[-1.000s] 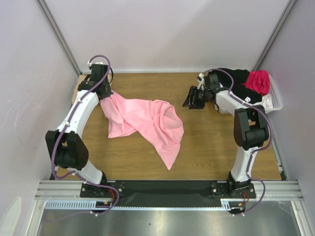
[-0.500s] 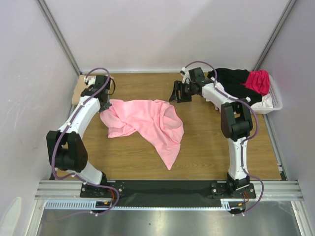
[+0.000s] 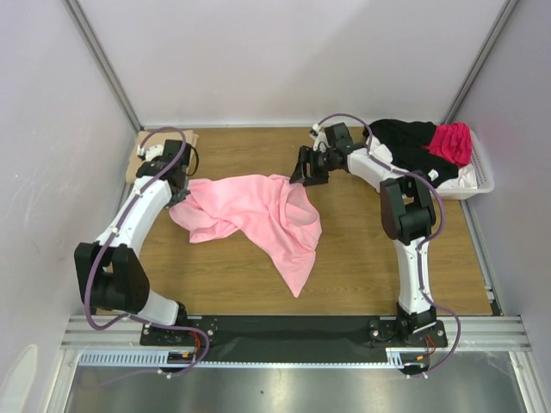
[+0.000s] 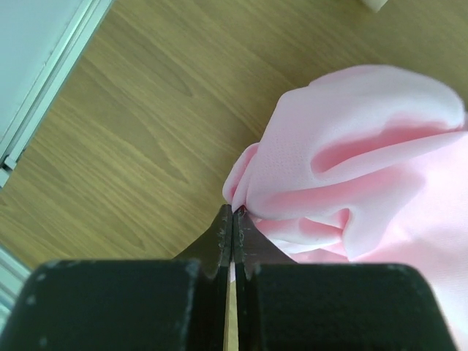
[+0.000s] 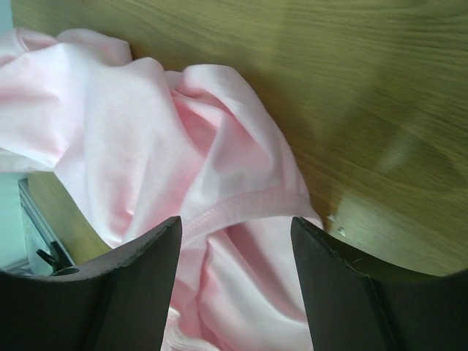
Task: Fold and stack the t-shirts
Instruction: Flatten the tshirt out
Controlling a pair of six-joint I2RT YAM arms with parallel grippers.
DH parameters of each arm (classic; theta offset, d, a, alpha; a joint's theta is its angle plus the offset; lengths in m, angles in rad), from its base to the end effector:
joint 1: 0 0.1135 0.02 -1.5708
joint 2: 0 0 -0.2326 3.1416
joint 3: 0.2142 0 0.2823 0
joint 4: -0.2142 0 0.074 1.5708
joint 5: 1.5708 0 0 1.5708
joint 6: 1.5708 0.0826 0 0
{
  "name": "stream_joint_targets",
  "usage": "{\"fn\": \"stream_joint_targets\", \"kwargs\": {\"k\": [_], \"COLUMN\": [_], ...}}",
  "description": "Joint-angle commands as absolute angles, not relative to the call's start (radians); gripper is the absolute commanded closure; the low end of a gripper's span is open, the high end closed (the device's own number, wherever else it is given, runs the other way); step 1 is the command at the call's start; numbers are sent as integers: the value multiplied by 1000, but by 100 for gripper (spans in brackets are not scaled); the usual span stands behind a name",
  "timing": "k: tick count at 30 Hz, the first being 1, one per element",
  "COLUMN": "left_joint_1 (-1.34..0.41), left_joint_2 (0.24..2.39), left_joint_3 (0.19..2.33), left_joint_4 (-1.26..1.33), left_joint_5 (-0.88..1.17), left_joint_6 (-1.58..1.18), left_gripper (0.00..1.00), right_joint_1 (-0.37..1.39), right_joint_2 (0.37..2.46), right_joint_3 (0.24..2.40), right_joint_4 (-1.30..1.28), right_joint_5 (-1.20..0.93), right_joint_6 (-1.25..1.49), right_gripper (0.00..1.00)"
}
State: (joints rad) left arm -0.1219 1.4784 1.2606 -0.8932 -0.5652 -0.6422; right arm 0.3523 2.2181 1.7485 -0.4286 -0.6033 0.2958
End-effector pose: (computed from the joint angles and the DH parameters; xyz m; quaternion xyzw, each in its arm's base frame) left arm 0.3475 0.0020 0.2153 -0.3019 0.8873 0.1703 0.3043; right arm 0.4737 0.2241 0.1166 -0.1235 0.8982 0.3662 0.2094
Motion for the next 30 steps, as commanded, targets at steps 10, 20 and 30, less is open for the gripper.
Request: {"fn": "stream_joint_targets", "kwargs": {"k": [10, 20, 30], "left_joint_1": [-118, -104, -74], "left_joint_2": [1384, 1341, 1306], "left_joint_3": [1201, 1177, 1223], "left_joint_4": [-842, -781, -727], "left_joint_5": [-566, -555, -577], "left_joint_6": [-606, -569, -508], "left_gripper": [100, 99, 99], "right_joint_1": [390, 399, 380], "right_joint_2": [2287, 2301, 2264], "right_joint_3": [1805, 1850, 2005], "right_joint_4": [-328, -370, -348], "right_joint_5": [-588, -563, -509], "right_joint_6": [419, 419, 440], "right_gripper": [44, 66, 100]}}
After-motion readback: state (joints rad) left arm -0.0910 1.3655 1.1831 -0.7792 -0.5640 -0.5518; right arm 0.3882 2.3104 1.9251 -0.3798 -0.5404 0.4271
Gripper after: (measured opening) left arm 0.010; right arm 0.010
